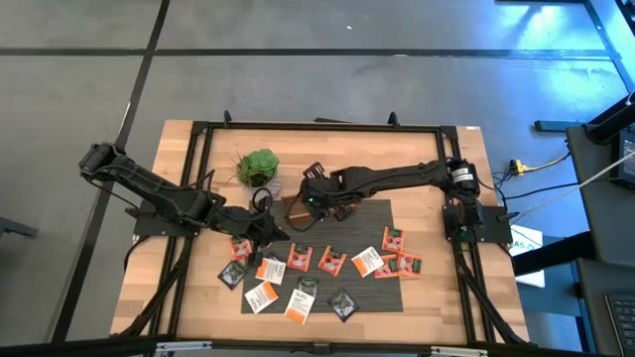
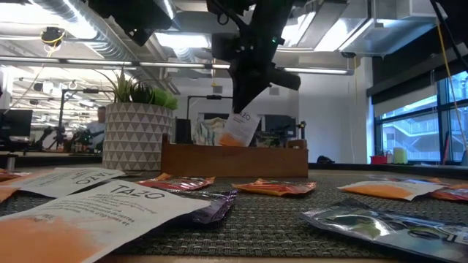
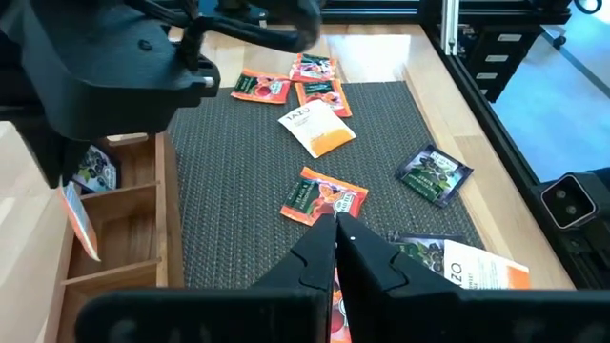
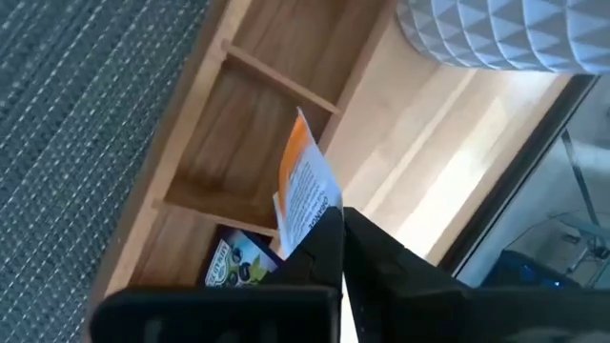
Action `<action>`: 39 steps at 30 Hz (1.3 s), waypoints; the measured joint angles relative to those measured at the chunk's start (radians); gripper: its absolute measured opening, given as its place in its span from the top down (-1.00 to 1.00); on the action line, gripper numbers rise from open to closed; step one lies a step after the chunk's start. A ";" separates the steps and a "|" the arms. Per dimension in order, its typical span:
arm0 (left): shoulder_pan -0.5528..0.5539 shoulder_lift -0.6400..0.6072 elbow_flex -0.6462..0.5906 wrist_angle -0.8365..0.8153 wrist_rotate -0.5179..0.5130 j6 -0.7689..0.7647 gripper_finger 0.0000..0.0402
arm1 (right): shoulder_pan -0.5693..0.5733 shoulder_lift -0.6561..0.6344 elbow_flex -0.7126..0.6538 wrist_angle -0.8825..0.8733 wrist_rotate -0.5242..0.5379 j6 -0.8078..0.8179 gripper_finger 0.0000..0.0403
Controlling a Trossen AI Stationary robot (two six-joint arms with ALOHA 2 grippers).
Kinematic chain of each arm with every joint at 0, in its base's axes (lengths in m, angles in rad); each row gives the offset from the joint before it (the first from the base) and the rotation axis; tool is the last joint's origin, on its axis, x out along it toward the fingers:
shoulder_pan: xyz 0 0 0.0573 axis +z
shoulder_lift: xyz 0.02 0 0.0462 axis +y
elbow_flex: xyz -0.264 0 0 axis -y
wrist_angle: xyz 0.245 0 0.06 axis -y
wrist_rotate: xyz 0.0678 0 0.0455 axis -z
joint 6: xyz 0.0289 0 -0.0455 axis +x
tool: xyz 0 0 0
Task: Pick & Place Tea
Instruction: Put the white tea bag into the middle slot of the wooden organizer
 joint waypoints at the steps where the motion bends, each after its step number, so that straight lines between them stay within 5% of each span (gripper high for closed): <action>1: 0.000 0.000 0.000 0.000 -0.002 0.000 0.95 | 0.000 0.000 0.000 0.001 0.000 0.000 0.95; 25: 0.000 0.000 0.000 0.000 -0.004 0.000 0.97 | -0.025 0.000 0.000 0.002 -0.046 0.054 0.93; 39: 0.000 0.000 0.000 0.000 -0.003 -0.023 0.97 | -0.027 -0.013 0.000 -0.019 -0.004 0.174 0.54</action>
